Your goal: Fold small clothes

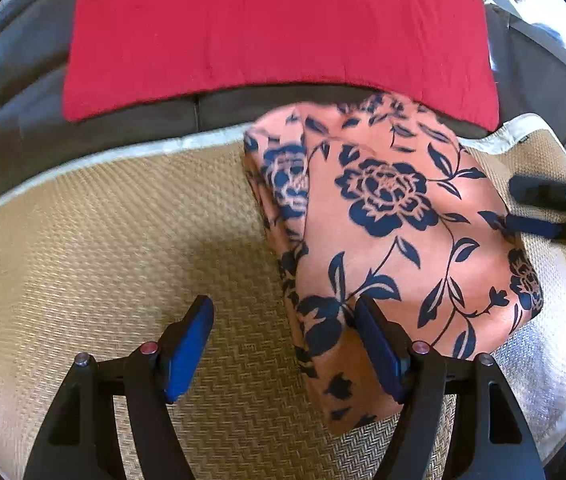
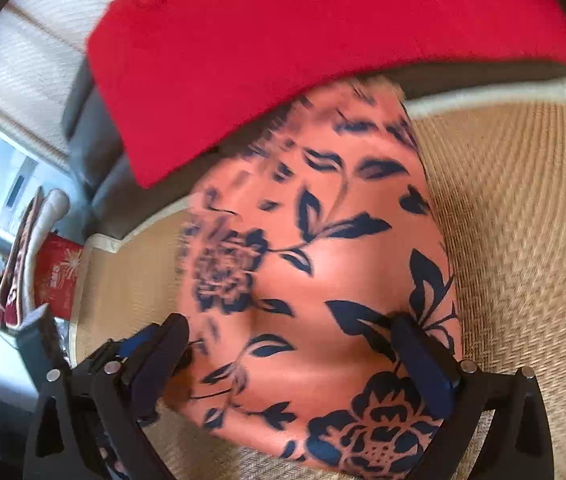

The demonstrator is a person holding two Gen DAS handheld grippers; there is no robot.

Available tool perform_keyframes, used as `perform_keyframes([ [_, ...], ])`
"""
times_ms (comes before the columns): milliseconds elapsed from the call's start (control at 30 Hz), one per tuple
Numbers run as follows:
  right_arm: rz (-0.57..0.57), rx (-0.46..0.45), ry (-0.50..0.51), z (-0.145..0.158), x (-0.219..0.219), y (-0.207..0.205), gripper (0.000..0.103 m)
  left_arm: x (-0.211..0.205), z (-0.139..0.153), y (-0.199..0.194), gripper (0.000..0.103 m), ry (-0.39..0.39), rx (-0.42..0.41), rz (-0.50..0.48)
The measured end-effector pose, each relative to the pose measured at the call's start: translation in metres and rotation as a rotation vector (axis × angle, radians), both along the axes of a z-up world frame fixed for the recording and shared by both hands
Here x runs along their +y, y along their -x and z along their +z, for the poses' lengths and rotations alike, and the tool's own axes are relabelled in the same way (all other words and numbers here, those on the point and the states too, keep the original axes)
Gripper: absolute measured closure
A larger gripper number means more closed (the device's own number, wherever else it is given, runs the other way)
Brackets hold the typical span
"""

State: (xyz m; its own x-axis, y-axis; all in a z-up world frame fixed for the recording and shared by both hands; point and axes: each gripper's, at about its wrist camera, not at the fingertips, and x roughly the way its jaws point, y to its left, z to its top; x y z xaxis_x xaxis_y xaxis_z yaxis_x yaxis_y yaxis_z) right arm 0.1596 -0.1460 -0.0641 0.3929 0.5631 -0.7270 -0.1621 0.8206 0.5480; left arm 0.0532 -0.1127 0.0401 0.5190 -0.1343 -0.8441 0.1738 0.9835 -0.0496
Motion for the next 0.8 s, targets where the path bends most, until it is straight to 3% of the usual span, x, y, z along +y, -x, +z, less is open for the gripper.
perform_keyframes([
  [100, 0.001, -0.078, -0.005, 0.032, 0.001, -0.007, 0.0, -0.01, 0.01, 0.004, 0.029, -0.009, -0.012, 0.005],
  [167, 0.005, -0.07, -0.024, 0.034, -0.001, -0.024, 0.0, -0.007, 0.01, 0.004, 0.029, -0.011, -0.024, 0.009],
  [233, -0.009, -0.026, -0.025, 0.015, -0.002, -0.049, 0.0, -0.011, 0.019, 0.004, 0.029, -0.016, -0.029, 0.02],
  [333, -0.115, 0.145, 0.145, -0.036, -0.012, -0.071, 0.0, -0.009, 0.017, 0.01, 0.029, -0.025, -0.024, 0.028],
  [367, -0.119, 0.188, 0.148, -0.044, -0.014, -0.066, 0.0, -0.006, 0.014, 0.009, 0.029, -0.029, -0.027, 0.028],
  [433, -0.13, 0.094, 0.1, -0.03, -0.018, -0.049, 0.0, -0.003, 0.013, 0.013, 0.028, -0.037, -0.044, 0.031],
  [467, -0.16, 0.023, 0.123, -0.015, -0.022, -0.035, 0.0, -0.004, 0.013, 0.014, 0.028, -0.043, -0.047, 0.032],
  [600, -0.186, -0.107, 0.118, 0.031, -0.028, 0.006, 0.0, -0.004, 0.016, 0.025, 0.028, -0.035, -0.055, 0.031],
  [667, -0.144, -0.134, 0.108, 0.049, -0.023, 0.023, 0.0, -0.003, 0.018, 0.03, 0.028, -0.022, -0.058, 0.033],
  [800, 0.044, -0.147, -0.092, 0.058, 0.002, 0.032, 0.0, 0.0, 0.015, 0.038, 0.027, -0.002, -0.046, 0.043],
])
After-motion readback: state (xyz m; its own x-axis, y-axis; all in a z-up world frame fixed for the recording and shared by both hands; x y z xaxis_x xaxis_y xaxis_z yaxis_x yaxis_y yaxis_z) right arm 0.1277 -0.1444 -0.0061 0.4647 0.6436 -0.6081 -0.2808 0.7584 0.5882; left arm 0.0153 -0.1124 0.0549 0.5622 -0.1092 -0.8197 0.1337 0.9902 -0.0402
